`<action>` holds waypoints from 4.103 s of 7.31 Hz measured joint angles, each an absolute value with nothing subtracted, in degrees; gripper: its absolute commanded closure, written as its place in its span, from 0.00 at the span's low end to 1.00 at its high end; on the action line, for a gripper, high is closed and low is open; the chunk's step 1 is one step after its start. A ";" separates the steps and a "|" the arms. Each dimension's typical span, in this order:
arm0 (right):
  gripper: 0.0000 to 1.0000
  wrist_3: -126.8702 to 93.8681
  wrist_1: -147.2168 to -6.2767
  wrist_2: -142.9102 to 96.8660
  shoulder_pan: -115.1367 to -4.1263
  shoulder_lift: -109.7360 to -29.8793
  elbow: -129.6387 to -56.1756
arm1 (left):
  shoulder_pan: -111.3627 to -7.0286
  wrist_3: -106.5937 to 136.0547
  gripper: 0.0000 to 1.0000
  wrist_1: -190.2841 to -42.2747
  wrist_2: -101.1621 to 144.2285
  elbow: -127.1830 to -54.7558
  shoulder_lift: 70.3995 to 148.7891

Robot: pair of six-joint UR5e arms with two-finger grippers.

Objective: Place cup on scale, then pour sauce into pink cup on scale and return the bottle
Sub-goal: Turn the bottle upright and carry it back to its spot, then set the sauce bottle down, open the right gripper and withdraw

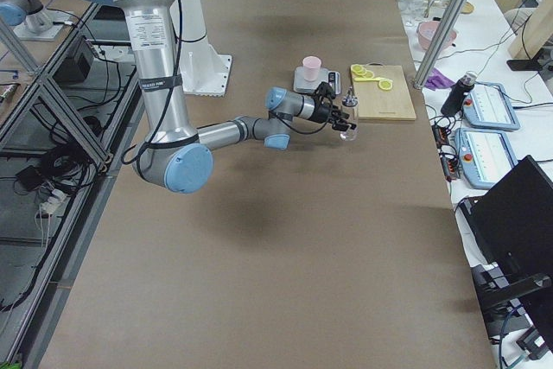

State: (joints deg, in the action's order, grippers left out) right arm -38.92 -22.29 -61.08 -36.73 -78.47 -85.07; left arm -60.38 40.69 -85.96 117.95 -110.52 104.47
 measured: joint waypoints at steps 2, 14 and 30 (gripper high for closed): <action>1.00 -41.62 -23.71 -67.05 -39.42 -78.55 -83.37 | -60.35 40.75 0.01 -85.96 117.95 -110.51 104.50; 0.00 -53.97 -26.22 -73.87 -41.23 -79.70 -83.28 | -60.29 40.69 0.01 -85.96 117.89 -109.96 104.50; 0.00 -30.80 -43.45 -136.27 -85.37 -95.42 -99.09 | -60.12 40.58 0.01 -86.13 117.94 -108.99 104.29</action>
State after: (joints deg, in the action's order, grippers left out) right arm -30.80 -43.45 -136.27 -85.37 -95.42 -99.09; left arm -60.12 40.58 -86.13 117.94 -108.99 104.29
